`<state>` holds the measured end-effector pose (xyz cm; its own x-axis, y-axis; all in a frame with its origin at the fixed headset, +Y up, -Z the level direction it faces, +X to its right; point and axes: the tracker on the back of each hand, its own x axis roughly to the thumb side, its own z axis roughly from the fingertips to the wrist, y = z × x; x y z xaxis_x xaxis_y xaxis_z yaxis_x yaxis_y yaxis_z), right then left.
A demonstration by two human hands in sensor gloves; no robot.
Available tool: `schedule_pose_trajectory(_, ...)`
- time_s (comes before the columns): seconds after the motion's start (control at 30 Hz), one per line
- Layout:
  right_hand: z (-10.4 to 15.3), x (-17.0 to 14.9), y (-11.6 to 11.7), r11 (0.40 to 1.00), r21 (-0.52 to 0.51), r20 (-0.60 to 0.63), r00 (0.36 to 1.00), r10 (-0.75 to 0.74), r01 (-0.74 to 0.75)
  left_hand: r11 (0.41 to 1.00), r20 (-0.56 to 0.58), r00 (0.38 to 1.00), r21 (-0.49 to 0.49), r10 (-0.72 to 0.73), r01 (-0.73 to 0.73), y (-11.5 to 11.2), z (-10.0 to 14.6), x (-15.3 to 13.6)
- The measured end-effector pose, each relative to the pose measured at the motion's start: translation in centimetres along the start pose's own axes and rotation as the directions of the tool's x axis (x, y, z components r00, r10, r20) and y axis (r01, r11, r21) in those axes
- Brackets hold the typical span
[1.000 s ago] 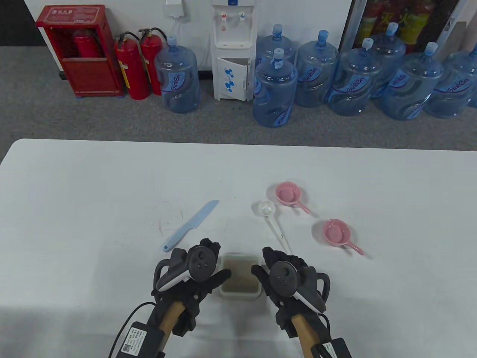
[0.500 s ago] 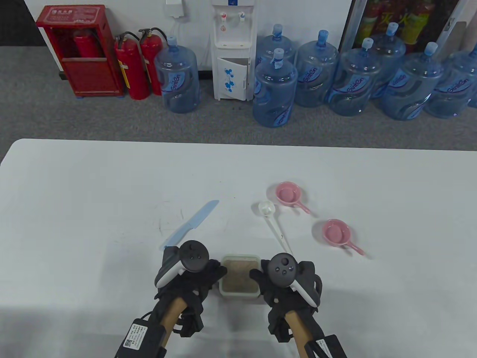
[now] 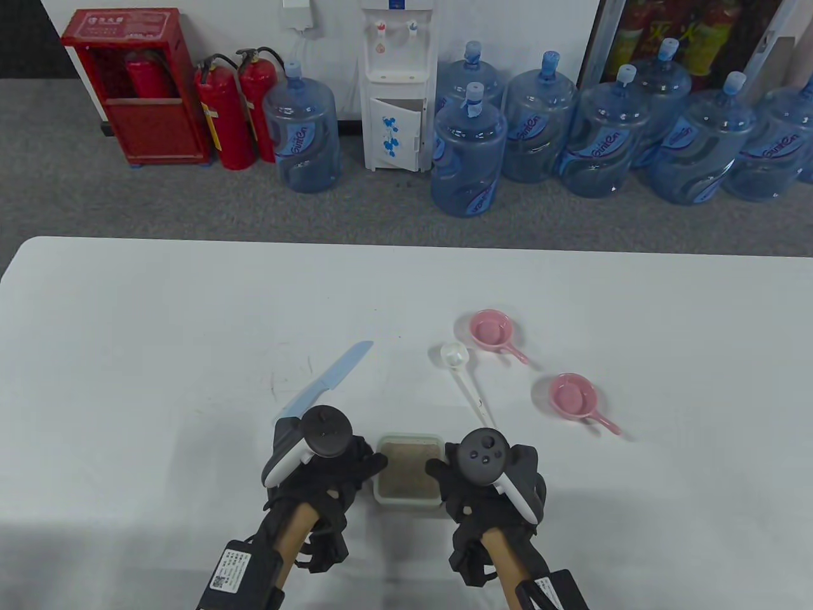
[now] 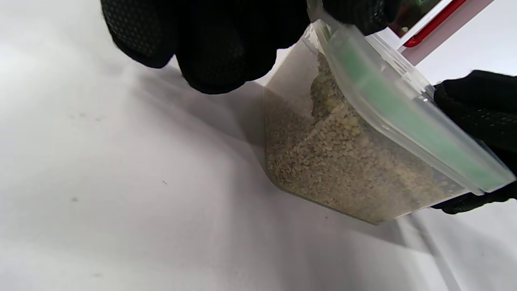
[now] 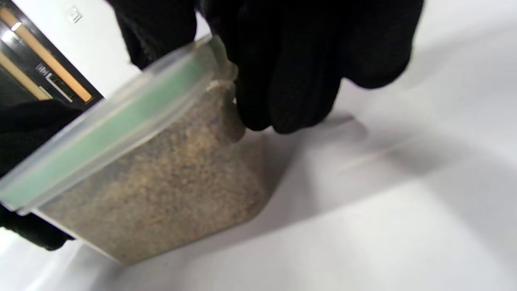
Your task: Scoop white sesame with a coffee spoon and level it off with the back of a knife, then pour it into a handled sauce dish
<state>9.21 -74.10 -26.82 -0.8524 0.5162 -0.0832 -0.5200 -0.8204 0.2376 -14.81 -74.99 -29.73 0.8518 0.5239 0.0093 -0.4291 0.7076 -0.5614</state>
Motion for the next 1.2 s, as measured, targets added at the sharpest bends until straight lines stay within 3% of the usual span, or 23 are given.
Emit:
schedule_pose_trajectory(0.23,-0.6,-0.6,0.2,0.992,0.073,-0.019,0.995,-0.102,0.103,1.0,-0.016,1.0,0.001,0.001,-0.001,-0.1,0.2,0.1)
schedule_pose_trajectory(0.4,-0.9,-1.4,0.4,0.965,0.157,-0.058,0.978,-0.201,0.208,0.996,-0.038,0.998,0.07,-0.05,0.052,-0.2,0.7,0.5)
schedule_pose_trajectory(0.5,-0.8,-1.2,0.0,0.982,0.05,-0.04,0.983,-0.18,0.182,0.988,-0.051,0.995,0.126,-0.089,0.094,-0.4,1.1,1.1)
schedule_pose_trajectory(0.53,-0.5,-1.1,0.0,0.986,0.052,-0.012,0.987,-0.16,0.161,0.976,-0.065,0.989,0.167,-0.129,0.139,-0.5,1.4,1.4)
schedule_pose_trajectory(0.63,0.2,-0.7,-0.2,0.993,-0.086,0.019,0.996,-0.085,0.086,0.926,-0.115,0.96,0.256,-0.255,0.276,-0.6,2.0,2.2)
schedule_pose_trajectory(0.7,0.9,0.0,-0.4,0.98,-0.194,0.046,0.998,0.041,-0.031,0.879,-0.132,0.932,0.31,-0.338,0.362,-0.8,2.5,2.8)
schedule_pose_trajectory(0.77,1.4,0.7,-0.7,0.964,-0.236,0.068,0.988,0.142,-0.122,0.862,-0.118,0.923,0.33,-0.366,0.384,-1.0,2.7,3.1)
schedule_pose_trajectory(0.93,2.1,1.3,-0.8,0.95,-0.244,0.115,0.966,0.23,-0.197,0.877,-0.066,0.943,0.352,-0.325,0.327,-1.0,3.3,3.5)
schedule_pose_trajectory(1.07,2.2,1.4,-0.7,0.949,-0.245,0.121,0.964,0.235,-0.201,0.853,-0.06,0.931,0.383,-0.36,0.355,-1.1,3.5,3.7)
schedule_pose_trajectory(1.2,2.1,1.3,-0.7,0.951,-0.239,0.129,0.964,0.233,-0.197,0.878,0.028,0.926,0.328,-0.377,0.347,-1.6,3.0,4.0)
